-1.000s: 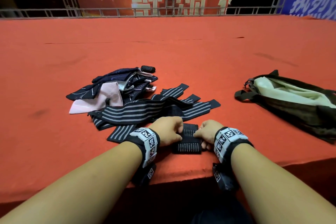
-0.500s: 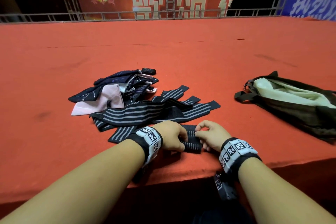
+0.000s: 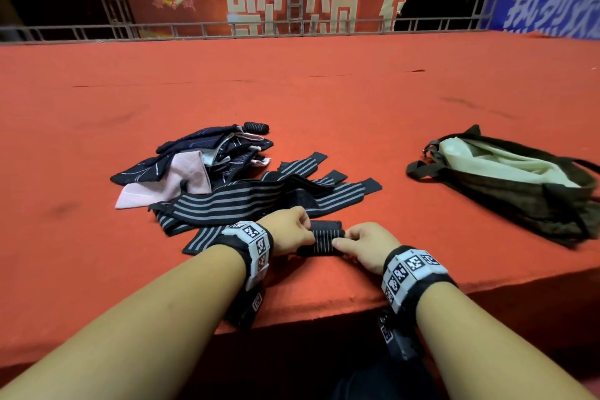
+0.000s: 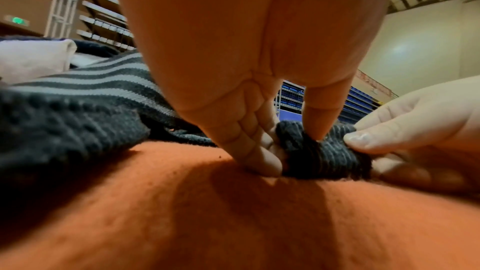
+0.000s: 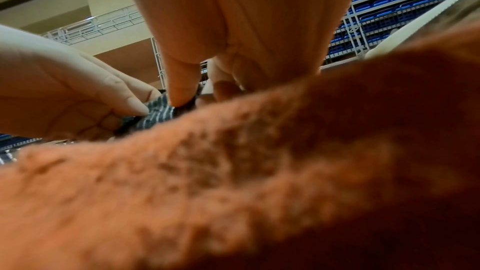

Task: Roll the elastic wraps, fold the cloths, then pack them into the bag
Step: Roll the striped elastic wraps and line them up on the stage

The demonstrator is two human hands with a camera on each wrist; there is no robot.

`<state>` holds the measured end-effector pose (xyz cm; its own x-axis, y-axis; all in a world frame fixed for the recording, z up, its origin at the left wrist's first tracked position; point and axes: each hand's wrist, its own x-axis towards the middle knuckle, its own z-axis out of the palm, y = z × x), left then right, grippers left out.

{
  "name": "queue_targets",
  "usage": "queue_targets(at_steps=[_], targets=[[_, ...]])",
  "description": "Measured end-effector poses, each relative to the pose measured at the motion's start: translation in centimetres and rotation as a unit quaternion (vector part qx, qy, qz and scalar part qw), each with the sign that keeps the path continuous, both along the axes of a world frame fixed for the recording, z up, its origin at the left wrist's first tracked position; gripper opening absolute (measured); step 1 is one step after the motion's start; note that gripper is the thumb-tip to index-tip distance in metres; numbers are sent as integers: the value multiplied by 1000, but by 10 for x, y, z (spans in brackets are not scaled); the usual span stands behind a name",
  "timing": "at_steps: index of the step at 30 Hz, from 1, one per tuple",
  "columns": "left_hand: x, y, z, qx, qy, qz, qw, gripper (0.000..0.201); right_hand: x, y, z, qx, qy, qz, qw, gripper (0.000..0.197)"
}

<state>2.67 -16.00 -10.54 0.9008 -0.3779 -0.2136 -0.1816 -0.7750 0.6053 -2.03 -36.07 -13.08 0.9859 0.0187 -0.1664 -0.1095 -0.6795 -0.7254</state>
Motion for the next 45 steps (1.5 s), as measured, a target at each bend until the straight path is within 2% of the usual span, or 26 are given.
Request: queue_targets(at_steps=[2,5,10,14,20,29,32,34,36,39,42,45], targets=[[1,1,-4,-35,7,13,999,21,4,4,-1,-21,-4,-17,1000,32],[7,4,-12,-39,4,25,999,20,11,7,-1,-16,17,-36,999,30],[14,6,-15,28,-26,74,997,35,17,9,0,-29,38,-49,998,31],[17,1,-9,42,8,47,998,30,20,10,0,-48,44,-57,996,27],[22,-2,-8,35,38,76,996,30,23,10,-4,-21,31,-112,993,34],[28,-11,-7,43,68,96,992,39,27,11,-4,0,52,-136,989,29],[30,-15,-9,73,54,98,991,59,28,11,-5,20,54,-139,989,29],[29,-16,-10,70,56,103,991,60,28,10,-7,43,51,-140,988,29],[28,-15,-10,57,58,102,991,54,27,8,-9,58,49,-133,988,30],[25,-14,-11,10,54,105,993,30,24,4,-11,68,44,-118,990,32],[21,-14,-15,-74,65,121,988,43,23,0,-14,89,36,-110,989,31],[19,-14,-20,-187,86,127,970,44,22,-4,-15,117,32,-96,988,25]])
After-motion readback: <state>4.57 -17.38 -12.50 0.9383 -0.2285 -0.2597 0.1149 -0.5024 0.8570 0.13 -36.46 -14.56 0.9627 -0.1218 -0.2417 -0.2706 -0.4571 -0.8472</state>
